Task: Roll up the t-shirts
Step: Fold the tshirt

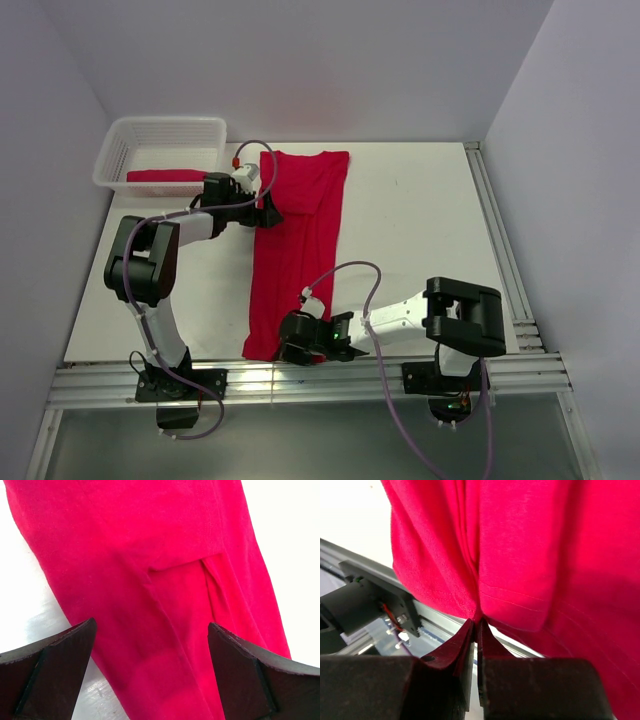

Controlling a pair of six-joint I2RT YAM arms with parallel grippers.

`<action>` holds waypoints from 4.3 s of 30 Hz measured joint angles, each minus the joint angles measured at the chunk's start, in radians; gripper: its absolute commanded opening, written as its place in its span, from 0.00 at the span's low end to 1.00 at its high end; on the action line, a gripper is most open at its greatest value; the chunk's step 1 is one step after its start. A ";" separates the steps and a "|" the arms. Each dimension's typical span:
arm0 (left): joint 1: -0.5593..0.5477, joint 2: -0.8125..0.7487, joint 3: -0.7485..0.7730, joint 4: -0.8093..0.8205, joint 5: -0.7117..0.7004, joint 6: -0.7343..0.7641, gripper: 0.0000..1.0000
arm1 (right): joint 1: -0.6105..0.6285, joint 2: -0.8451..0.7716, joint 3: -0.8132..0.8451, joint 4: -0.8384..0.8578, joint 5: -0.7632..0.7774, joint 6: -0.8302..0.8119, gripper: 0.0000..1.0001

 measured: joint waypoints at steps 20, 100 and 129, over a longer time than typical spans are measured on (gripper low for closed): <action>-0.013 -0.064 -0.055 0.007 -0.015 0.044 1.00 | 0.031 -0.158 0.111 -0.347 0.146 -0.032 0.45; -0.072 0.439 0.671 -0.172 0.068 -0.322 1.00 | 0.341 0.128 0.252 -0.868 0.793 -0.402 0.52; -0.092 0.439 0.680 -0.172 0.044 -0.347 0.99 | 0.315 0.136 0.265 -0.802 0.799 -0.468 0.41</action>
